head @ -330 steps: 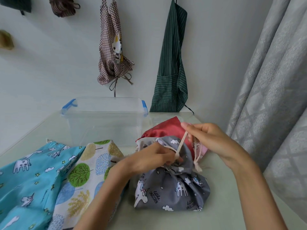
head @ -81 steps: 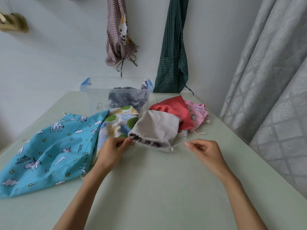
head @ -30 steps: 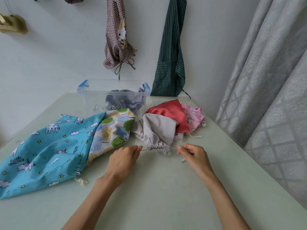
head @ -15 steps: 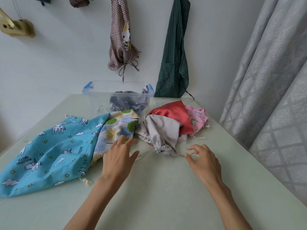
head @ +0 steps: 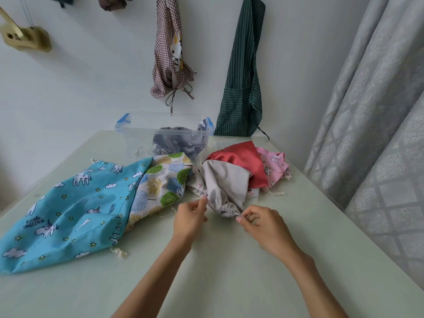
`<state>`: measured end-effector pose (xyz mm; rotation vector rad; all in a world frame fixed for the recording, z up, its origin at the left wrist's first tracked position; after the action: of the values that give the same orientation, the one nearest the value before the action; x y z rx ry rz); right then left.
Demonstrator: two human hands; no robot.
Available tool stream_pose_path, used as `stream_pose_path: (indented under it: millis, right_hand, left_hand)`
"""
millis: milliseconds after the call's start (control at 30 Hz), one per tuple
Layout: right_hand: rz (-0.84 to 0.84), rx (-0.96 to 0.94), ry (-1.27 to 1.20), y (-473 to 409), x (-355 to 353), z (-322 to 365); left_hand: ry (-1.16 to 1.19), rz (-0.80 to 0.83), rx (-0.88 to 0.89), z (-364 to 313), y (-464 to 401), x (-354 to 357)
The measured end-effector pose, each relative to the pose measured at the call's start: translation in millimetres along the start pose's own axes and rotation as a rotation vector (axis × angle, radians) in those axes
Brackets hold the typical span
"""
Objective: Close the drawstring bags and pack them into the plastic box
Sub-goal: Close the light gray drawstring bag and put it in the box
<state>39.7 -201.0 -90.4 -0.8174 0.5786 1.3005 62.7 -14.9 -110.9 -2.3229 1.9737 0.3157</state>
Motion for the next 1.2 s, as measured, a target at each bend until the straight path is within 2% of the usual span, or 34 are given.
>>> stream_pose_path:
  millis: [67,200,267,433,533,667,867,1000,1067,1133,1200]
  right_hand:
    - [0.095,-0.022,-0.160,-7,-1,12]
    - [0.209,-0.095,-0.250,-32,-22,46]
    - [0.149,-0.125,-0.280,-49,-38,59]
    - [-0.085,-0.185,-0.394,-84,-59,72]
    - [-0.082,-0.150,-0.443,-94,-46,63]
    - [0.037,-0.044,-0.436,-99,-31,48]
    - [0.349,0.087,-0.336,-88,0,43]
    - [0.400,0.125,-0.286,-86,12,46]
    - [0.471,0.123,-0.224,-82,16,46]
    - [0.582,0.110,-0.143,-75,14,46]
    - [0.621,0.080,-0.120,-69,2,45]
  left_hand:
    - [0.105,-0.033,0.046,-10,-3,-4]
    - [0.272,-0.083,0.186,-44,-22,-11]
    - [0.427,-0.075,0.190,-60,-35,-14]
    - [0.757,0.133,0.101,-84,-64,-6]
    - [0.821,0.159,0.077,-82,-74,-6]
    - [0.743,0.226,0.124,-83,-82,-1]
    - [0.623,0.273,0.197,-86,-85,-3]
    - [0.612,0.315,0.200,-89,-77,0]
    - [0.481,0.326,0.202,-86,-73,-1]
    - [0.258,0.361,0.229,-85,-69,0]
    - [0.040,0.392,0.277,-86,-68,2]
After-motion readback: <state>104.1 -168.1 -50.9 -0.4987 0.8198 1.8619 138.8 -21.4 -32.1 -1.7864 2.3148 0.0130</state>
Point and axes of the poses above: each hand's wrist, its own y-axis away from the middle knuckle, its own x-axis out of the palm, z = x × y, the point moved 7 cm from there along -y, towards the middle knuckle, and after that the axes turned 2 degrees about -z, right-handed, at the moved point
